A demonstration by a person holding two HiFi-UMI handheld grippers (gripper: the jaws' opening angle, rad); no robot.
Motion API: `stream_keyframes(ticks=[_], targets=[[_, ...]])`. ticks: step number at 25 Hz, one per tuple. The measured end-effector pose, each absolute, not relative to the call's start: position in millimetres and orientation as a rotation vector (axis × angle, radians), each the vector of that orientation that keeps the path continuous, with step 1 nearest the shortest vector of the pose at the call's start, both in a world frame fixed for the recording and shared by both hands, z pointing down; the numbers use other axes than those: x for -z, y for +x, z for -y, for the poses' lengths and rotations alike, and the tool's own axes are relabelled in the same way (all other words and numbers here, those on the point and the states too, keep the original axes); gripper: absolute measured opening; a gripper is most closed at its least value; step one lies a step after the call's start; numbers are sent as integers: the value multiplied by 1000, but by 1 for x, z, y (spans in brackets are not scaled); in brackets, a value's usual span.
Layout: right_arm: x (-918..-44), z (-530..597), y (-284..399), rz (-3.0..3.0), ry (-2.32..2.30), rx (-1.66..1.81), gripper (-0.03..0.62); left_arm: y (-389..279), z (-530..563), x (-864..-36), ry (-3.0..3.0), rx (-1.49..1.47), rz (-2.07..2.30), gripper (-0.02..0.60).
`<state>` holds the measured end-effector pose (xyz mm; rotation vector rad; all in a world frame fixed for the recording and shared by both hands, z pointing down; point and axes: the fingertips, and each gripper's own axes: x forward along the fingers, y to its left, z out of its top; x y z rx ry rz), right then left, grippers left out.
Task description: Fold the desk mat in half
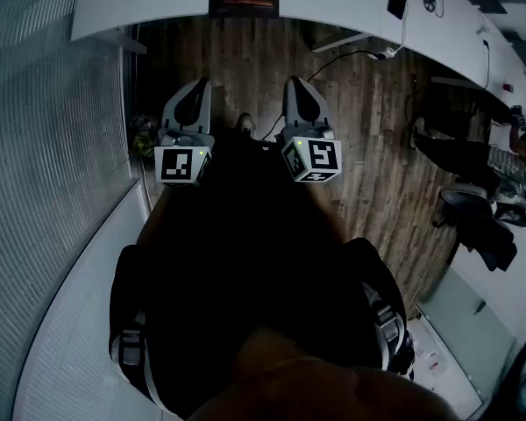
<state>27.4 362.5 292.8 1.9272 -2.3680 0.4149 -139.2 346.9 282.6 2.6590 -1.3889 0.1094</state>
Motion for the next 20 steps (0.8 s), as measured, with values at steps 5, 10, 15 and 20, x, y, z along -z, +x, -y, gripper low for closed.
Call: stream_keyframes(ticks=[5, 10, 15, 20], targets=[[-293, -364, 22, 2390, 1918, -427, 0, -141, -350, -283, 2636, -98, 1405, 5], [-295, -364, 23, 2443, 1889, -427, 0, -137, -353, -286, 2633, -106, 1417, 5], [-290, -361, 32, 2486, 1870, -445, 0, -125, -353, -287, 2623, -123, 1431, 5], [-291, -357, 51, 2498, 1842, -443, 0, -105, -351, -288, 2615, -136, 1448, 5]])
